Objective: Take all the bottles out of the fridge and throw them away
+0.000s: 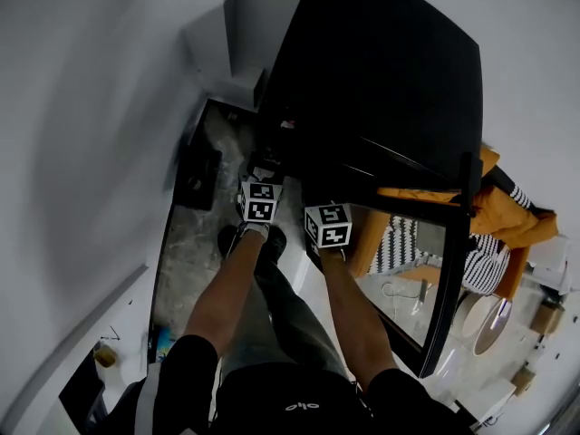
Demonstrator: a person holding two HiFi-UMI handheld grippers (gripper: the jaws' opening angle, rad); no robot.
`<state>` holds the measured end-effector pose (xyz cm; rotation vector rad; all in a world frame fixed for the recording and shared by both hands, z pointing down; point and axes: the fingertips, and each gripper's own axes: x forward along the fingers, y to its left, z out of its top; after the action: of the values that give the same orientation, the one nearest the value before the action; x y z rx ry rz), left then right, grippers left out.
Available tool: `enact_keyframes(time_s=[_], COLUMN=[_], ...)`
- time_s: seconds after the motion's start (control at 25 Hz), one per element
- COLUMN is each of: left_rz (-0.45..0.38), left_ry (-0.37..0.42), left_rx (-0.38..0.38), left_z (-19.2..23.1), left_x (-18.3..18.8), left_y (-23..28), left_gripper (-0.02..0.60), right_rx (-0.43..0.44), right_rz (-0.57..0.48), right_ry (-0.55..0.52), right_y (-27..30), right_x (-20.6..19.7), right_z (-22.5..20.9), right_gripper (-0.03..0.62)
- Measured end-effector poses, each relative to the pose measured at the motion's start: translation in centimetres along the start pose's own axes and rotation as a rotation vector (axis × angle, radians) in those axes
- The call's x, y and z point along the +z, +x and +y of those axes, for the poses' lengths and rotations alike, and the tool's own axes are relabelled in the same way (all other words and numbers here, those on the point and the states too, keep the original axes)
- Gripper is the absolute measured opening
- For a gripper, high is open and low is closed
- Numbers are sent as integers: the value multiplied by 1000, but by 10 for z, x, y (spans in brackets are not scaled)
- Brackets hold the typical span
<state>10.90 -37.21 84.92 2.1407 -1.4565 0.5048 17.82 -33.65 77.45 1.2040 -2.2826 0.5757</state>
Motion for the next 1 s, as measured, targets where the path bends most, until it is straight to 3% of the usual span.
enact_keyframes(time_s=[0.16,0.64,0.8,1.0], left_rz=[31,53,77,84], left_ry=[-9,-24,-43,-14], left_rx=[-35,0,-6,-25], left_z=[-16,-18,-15,-21], left_x=[-13,-9,-8,-10], left_y=[6,31,35,21], left_gripper=[305,310,304,299], right_rx=[14,18,21,18], right_rz=[2,-3,1,9], right_ry=[-11,-21,-32,-42], right_y=[1,-11,-14,-21], right_x=[-5,-15,-18,-17], right_z=[0,-9,-10,-13], right_gripper=[9,9,9,9])
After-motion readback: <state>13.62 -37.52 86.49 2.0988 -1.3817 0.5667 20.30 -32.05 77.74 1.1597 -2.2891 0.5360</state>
